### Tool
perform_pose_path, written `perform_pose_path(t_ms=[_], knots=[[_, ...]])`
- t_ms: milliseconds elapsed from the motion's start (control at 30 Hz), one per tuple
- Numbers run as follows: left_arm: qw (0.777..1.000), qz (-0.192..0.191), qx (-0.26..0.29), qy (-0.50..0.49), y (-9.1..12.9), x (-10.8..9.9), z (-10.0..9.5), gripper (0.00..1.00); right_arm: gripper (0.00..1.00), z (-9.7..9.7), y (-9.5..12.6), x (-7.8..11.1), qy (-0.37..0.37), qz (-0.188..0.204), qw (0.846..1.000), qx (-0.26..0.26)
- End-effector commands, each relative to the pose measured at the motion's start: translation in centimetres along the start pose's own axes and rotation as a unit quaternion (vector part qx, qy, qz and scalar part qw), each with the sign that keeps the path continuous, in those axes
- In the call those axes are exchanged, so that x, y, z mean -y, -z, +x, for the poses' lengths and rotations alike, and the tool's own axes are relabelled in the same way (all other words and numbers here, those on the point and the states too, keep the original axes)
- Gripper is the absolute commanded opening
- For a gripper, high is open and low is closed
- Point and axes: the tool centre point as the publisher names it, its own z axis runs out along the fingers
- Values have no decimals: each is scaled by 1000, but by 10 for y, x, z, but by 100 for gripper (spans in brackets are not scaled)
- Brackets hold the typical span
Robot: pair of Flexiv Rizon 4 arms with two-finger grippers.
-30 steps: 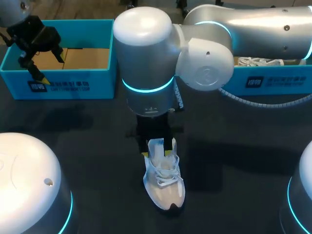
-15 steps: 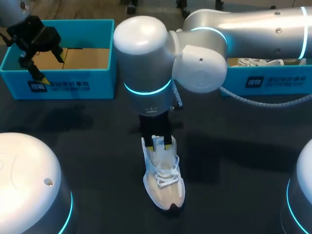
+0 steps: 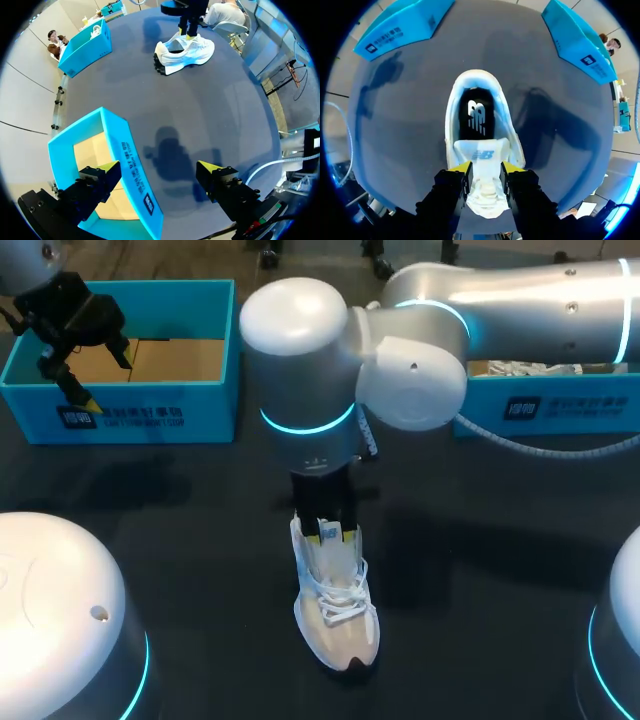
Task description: Take the shoe out of the shoebox, open the shoe tongue, remove and reinsert the insole, then place the shoe into the shoebox
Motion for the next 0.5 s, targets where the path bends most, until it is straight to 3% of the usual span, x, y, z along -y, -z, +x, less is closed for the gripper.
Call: perform_pose_path(t_ms=[33, 300, 500], knots=[[1000, -1, -1, 0, 0, 0, 0, 100, 36, -2, 0, -3, 6, 3, 1000, -8], [1000, -1, -1, 0, 0, 0, 0, 100, 37, -4, -26, -20, 11, 19, 999, -37], [1000, -1, -1, 0, 0, 0, 0, 100, 36, -3, -3, -17, 17, 10, 999, -29]])
